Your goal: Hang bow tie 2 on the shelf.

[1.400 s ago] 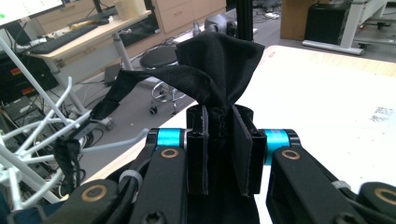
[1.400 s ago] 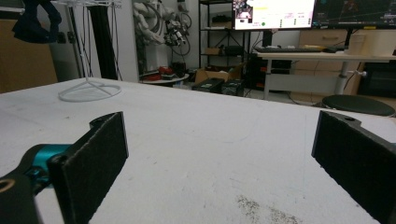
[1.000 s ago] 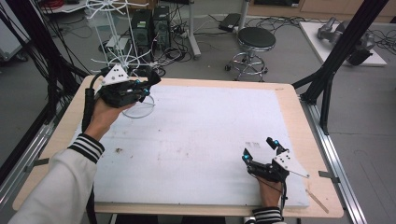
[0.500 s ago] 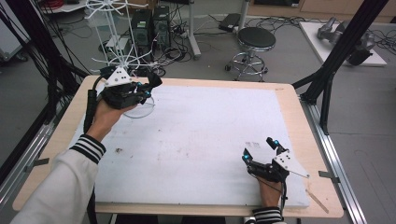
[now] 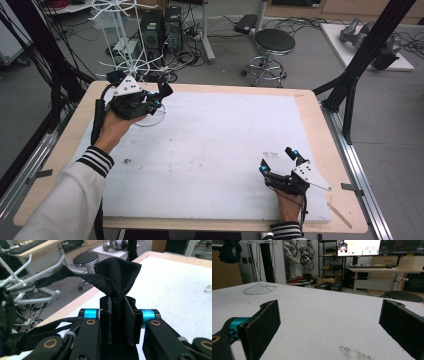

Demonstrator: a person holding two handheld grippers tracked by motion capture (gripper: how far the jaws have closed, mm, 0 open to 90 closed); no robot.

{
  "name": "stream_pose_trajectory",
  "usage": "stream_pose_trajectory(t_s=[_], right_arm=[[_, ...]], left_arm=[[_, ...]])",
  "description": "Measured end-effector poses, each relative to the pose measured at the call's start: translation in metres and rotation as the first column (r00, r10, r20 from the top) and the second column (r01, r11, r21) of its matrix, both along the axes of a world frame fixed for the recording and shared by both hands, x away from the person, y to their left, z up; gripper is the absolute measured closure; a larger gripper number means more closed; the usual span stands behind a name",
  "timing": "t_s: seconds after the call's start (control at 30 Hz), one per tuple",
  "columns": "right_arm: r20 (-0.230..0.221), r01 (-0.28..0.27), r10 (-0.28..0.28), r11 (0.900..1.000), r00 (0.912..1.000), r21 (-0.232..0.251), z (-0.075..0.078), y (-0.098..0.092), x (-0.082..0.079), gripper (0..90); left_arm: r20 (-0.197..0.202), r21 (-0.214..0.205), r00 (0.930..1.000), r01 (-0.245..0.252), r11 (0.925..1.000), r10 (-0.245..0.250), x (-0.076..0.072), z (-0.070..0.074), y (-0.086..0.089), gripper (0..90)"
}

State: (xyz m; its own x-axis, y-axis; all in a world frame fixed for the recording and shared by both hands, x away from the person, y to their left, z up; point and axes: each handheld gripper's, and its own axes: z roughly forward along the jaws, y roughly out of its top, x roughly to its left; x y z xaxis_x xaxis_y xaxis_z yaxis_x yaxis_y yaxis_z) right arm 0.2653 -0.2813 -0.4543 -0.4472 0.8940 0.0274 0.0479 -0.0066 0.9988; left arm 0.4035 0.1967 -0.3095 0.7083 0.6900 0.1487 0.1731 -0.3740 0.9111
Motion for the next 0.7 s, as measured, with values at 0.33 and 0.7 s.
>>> stream_pose_trajectory(t_s=[0.33,0.7], right_arm=[[0.002,0.001,-0.001,1.0000,1.0000,-0.001,0.000,0.000,0.000,2.9],[0.001,0.001,-0.001,1.0000,1.0000,0.000,0.000,0.000,0.000,2.9]], left_arm=[[-0.044,-0.022,0.9989,-0.019,0.9996,0.018,0.001,-0.019,0.008,76.5],[-0.069,-0.048,0.9968,-0.045,0.9978,0.041,0.001,-0.035,0.017,76.2]])
